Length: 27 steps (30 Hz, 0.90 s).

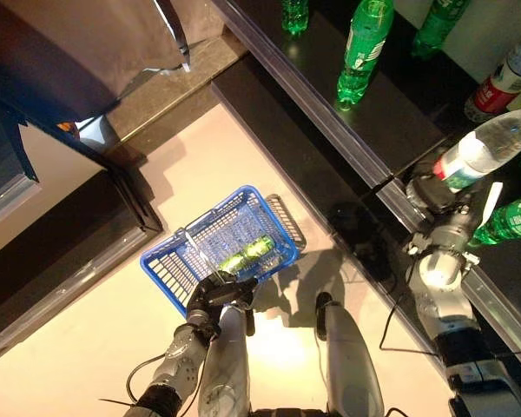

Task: Pick up the drink and place into the basket.

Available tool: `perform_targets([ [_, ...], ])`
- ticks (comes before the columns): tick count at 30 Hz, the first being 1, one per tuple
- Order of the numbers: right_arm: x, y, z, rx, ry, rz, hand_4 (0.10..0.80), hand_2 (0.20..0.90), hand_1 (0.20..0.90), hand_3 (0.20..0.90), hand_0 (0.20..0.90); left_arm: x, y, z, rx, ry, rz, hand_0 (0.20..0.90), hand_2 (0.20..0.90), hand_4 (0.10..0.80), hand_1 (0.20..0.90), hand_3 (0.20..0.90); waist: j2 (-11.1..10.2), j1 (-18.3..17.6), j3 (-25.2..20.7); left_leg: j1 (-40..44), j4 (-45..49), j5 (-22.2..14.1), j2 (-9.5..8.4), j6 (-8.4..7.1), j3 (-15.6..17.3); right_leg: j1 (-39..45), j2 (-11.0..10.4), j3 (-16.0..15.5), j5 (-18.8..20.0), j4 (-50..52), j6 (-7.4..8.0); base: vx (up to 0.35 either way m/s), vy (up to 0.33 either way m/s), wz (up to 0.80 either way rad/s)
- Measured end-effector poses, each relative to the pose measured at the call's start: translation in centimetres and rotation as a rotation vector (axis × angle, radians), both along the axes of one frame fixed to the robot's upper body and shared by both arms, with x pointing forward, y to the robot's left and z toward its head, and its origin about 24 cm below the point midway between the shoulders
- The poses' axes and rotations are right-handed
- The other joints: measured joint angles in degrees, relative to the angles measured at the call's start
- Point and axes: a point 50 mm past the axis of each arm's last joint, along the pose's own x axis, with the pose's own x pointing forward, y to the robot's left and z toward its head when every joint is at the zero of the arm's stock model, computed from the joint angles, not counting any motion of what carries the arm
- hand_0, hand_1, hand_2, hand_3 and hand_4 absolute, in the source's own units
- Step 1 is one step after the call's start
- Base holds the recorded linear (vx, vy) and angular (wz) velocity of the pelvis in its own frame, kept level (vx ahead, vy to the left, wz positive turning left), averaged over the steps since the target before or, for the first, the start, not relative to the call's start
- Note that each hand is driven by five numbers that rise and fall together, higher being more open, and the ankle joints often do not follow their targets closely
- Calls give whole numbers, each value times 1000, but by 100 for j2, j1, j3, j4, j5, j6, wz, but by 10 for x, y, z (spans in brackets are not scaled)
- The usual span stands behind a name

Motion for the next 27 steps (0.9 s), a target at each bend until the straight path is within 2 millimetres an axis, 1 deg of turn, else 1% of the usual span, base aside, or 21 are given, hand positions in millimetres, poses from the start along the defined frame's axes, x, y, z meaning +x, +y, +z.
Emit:
perform_targets([
  [4, -7, 24, 5, -65, -17, 220, 100, 300, 300, 200, 300, -6, -7, 4, -48, 5, -16, 300, 300, 100, 300, 200, 0, -6, 1, 315, -3, -3, 4, -2, -8, 306, 6, 3, 7, 14, -8, 186, 34, 1],
  [6, -11, 34, 8, -57, -23, 324, 100, 300, 300, 200, 300, -9, -8, 8, -55, 13, -30, 300, 300, 100, 300, 200, 1, -1, 0, 459, -54, -31, -6, 32, -13, 455, 3, 4, 6, 1, -3, 227, 33, 4],
  [7, -15, 41, 9, -58, -20, 379, 100, 300, 300, 200, 300, -10, -8, 12, -56, 13, -45, 300, 300, 100, 300, 200, 0, 11, -2, 557, -118, -69, -20, 16, -17, 551, -3, 3, -2, -24, 10, 189, 31, 2],
  [8, -19, 49, 8, -68, -18, 443, 100, 300, 300, 200, 300, -13, -6, 14, -53, 11, -50, 300, 300, 100, 300, 200, -4, 6, -2, 667, -153, -68, -25, 16, -20, 658, 3, 5, 21, -58, -20, 191, 21, 0],
  [10, -24, 59, 6, -77, -6, 518, 100, 300, 300, 200, 300, -16, -4, 17, -58, 2, -47, 300, 300, 100, 300, 200, -4, 13, -3, 785, -178, -68, -29, 15, -21, 772, -1, 6, 21, -68, -20, 194, 16, 2],
  [11, -31, 67, -2, -72, 23, 576, 100, 300, 300, 200, 300, -19, -4, 21, -60, 11, -62, 300, 300, 100, 300, 200, -7, 29, -6, 928, -243, -68, -65, 14, -48, 915, -23, -2, -1, -114, 16, 192, 14, 8],
  [12, -35, 71, -8, -73, 50, 612, 100, 300, 300, 200, 300, -21, -4, 23, -59, 11, -79, 300, 300, 100, 300, 200, -1, 31, -9, 995, -276, -68, -78, 14, -92, 995, -23, -4, -1, -165, 16, 171, 11, 7],
  [13, -38, 73, -12, -69, 67, 626, 100, 300, 300, 200, 300, -22, -4, 25, -57, 13, -88, 300, 300, 100, 300, 200, -5, 46, -10, 1032, -302, -65, -86, 10, -103, 1025, -14, -24, 1, -178, 18, 141, 18, 1],
  [16, -52, 80, -39, -46, 199, 680, 100, 300, 300, 200, 300, -22, -11, 33, -67, 20, -150, 300, 300, 100, 300, 200, -10, 174, -11, 1238, -425, -63, -117, 12, -117, 1245, -25, -23, 3, -291, 33, 165, 25, 3],
  [20, -66, 85, -62, -26, 322, 733, 100, 300, 300, 200, 300, -26, -11, 42, -75, 36, -211, 300, 300, 100, 300, 200, -25, 214, -9, 1508, -626, -13, -147, 39, -129, 1522, -41, -48, 21, -471, 53, 113, 21, 5],
  [22, -68, 87, -66, -25, 348, 752, 100, 300, 300, 200, 300, -27, -9, 46, -89, 42, -228, 300, 300, 100, 300, 200, -41, 211, -17, 1642, -721, 9, -154, 23, -129, 1668, -44, -61, 34, -587, 75, 92, 43, 2],
  [27, -68, 86, -66, -14, 354, 758, 100, 300, 300, 200, 300, -26, -10, 71, -168, -28, -275, 300, 300, 100, 300, 200, -95, 336, -28, 1928, -965, 50, -224, 51, -182, 2009, -110, -169, 44, -829, 118, 78, 47, 9],
])
